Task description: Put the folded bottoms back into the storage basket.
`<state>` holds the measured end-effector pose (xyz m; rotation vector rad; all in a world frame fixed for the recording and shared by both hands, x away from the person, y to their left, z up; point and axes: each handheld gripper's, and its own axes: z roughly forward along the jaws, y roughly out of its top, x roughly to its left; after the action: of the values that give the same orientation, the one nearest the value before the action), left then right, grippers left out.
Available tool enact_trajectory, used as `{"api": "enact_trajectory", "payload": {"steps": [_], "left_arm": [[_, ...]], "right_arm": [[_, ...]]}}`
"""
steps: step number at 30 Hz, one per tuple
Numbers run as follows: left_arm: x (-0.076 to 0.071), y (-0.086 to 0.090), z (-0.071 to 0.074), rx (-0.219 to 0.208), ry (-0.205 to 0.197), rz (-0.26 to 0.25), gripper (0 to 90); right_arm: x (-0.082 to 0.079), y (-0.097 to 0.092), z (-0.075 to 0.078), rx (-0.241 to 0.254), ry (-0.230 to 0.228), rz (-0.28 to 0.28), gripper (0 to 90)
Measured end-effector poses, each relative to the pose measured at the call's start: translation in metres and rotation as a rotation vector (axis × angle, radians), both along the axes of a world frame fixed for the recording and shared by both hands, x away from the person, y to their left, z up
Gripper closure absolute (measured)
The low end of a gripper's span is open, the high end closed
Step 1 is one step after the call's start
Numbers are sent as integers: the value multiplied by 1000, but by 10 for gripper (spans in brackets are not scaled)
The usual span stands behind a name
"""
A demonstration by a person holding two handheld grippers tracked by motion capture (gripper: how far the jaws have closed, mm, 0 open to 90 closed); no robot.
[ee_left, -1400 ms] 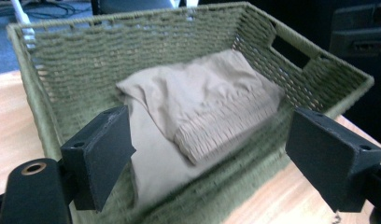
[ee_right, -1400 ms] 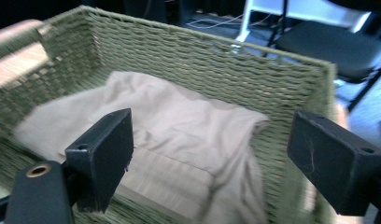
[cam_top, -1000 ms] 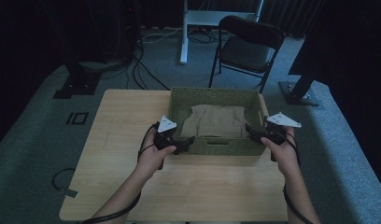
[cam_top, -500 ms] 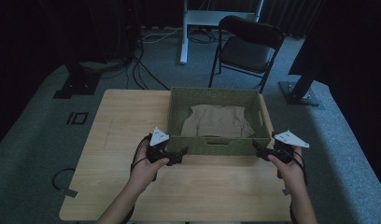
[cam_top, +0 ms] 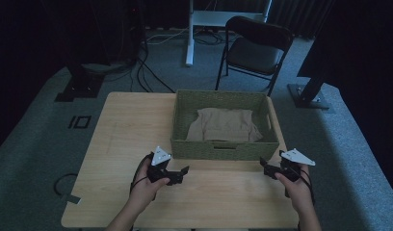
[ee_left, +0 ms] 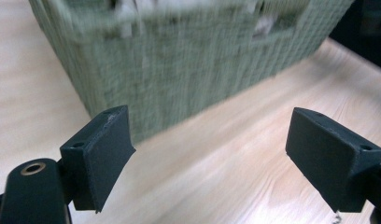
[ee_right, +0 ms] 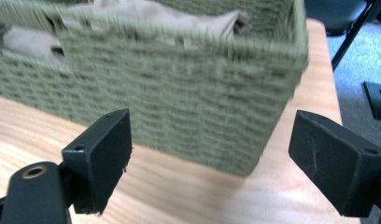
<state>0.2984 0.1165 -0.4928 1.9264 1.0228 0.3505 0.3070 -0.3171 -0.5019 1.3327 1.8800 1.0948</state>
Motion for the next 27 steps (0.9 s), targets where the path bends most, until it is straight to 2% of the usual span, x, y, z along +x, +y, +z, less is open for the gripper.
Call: {"api": "enact_trajectory", "payload": {"steps": [1, 2, 6, 11, 14, 17, 19, 22, 23, 24, 25, 27], "left_arm": [[0, 0, 0, 0, 0, 0, 156], [-1, 2, -9, 14, 15, 2, 156], [-3, 5, -23, 32, 38, 11, 156], [-5, 8, -31, 56, 50, 20, 156], [-7, 12, -38, 87, 56, 55, 156], [-8, 14, -41, 97, 56, 65, 156], [-11, 17, -47, 136, 62, 86, 156], [-11, 19, -49, 139, 67, 94, 156], [-12, 22, -53, 155, 80, 120, 156], [-12, 22, -53, 155, 80, 120, 156], [-13, 24, -55, 173, 78, 136, 156], [-13, 27, -57, 184, 83, 157, 156]], "right_arm": [[0, 0, 0, 0, 0, 0, 129], [-1, -1, -7, -1, 16, -7, 129], [-4, -3, -18, -1, 36, -18, 129], [-6, -5, -28, -7, 63, -28, 129], [-9, -7, -37, -17, 83, -45, 129], [-12, -7, -43, -25, 108, -57, 129], [-13, -8, -46, -33, 120, -71, 129], [-14, -9, -48, -31, 127, -78, 129], [-16, -10, -51, -46, 151, -107, 129], [-16, -10, -51, -46, 151, -107, 129], [-18, -10, -52, -54, 165, -132, 129], [-18, -11, -52, -63, 176, -156, 130]]}}
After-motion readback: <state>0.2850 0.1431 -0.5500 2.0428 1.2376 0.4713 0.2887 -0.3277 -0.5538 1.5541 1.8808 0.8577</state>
